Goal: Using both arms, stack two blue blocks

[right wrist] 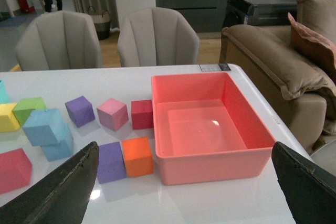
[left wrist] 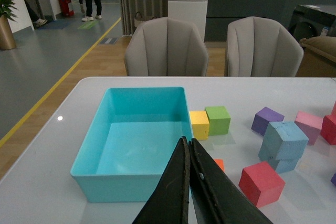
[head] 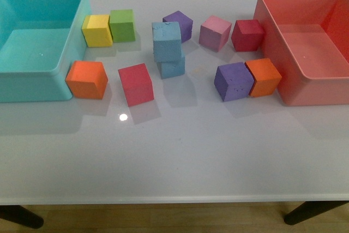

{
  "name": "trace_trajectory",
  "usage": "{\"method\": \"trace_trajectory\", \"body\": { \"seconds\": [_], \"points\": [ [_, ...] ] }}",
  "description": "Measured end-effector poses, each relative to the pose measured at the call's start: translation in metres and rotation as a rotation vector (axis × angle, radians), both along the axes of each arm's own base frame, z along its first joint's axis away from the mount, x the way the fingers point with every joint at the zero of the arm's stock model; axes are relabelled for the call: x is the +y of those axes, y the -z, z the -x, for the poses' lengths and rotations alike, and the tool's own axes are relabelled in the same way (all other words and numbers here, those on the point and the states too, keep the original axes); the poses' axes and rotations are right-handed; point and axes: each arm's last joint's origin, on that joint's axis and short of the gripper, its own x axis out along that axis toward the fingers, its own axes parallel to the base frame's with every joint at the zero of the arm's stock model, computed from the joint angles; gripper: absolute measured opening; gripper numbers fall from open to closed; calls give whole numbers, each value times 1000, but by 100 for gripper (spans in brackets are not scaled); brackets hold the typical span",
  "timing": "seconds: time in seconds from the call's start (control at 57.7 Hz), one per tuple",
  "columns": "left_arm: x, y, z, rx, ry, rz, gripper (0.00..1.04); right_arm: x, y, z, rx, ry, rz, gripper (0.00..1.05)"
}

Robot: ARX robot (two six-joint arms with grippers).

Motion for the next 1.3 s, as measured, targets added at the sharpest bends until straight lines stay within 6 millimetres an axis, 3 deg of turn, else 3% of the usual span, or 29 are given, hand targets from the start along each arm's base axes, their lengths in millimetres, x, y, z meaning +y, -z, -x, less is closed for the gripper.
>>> {"method": "trace_trajectory", "body": {
  "seconds": [0.433, 0.797, 1.299],
  "points": [
    [0, 4, 16, 10, 0, 0, 2, 0, 0, 0, 0, 0, 0, 96],
    [0, 3, 16, 5, 0, 0, 2, 0, 0, 0, 0, 0, 0, 96],
    [0, 3, 16, 5, 0, 0, 91, 0, 0, 0, 0, 0, 0, 96]
  ]
}}
